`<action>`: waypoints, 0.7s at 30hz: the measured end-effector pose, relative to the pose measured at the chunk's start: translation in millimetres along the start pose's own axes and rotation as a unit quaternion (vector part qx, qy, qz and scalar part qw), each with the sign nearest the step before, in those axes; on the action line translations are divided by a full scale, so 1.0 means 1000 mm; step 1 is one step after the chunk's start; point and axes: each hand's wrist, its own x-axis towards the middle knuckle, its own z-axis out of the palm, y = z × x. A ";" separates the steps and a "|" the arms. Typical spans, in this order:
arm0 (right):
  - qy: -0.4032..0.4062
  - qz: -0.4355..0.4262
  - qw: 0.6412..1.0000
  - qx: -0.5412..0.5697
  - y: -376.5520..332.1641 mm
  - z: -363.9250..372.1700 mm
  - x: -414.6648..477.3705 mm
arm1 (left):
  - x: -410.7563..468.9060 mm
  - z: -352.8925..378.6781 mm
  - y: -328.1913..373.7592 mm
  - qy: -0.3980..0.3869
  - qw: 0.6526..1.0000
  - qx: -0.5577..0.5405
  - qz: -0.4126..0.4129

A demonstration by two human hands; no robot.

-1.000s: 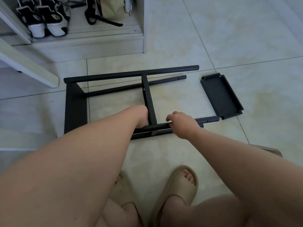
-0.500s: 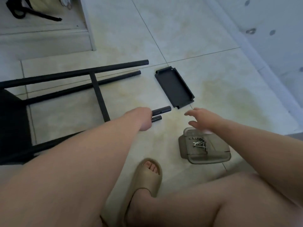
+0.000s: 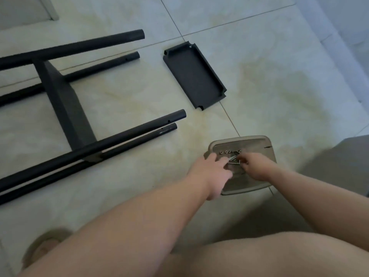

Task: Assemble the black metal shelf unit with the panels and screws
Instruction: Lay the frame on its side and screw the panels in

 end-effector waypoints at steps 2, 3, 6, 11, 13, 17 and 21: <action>-0.008 0.008 1.000 0.014 0.006 0.013 0.011 | 0.004 0.014 0.001 0.019 0.999 0.044 -0.003; -0.008 0.013 1.000 0.018 0.008 0.017 0.016 | 0.004 0.019 0.000 0.037 0.998 0.051 -0.005; -0.005 0.027 0.999 0.024 0.014 0.025 0.028 | 0.006 0.027 -0.009 0.081 0.995 0.057 -0.001; -0.001 0.006 1.000 0.002 0.018 0.038 0.043 | 0.004 0.031 -0.026 0.104 0.994 0.044 -0.003; 0.017 -0.007 1.000 -0.023 0.016 0.043 0.046 | 0.003 0.033 -0.029 0.109 0.993 0.041 -0.003; 0.033 -0.034 0.992 -0.117 0.009 0.050 0.048 | 0.003 0.036 -0.030 0.116 0.993 0.035 -0.011; 0.016 -0.037 0.985 -0.168 0.006 0.051 0.049 | 0.004 0.038 -0.028 0.116 0.992 0.042 -0.023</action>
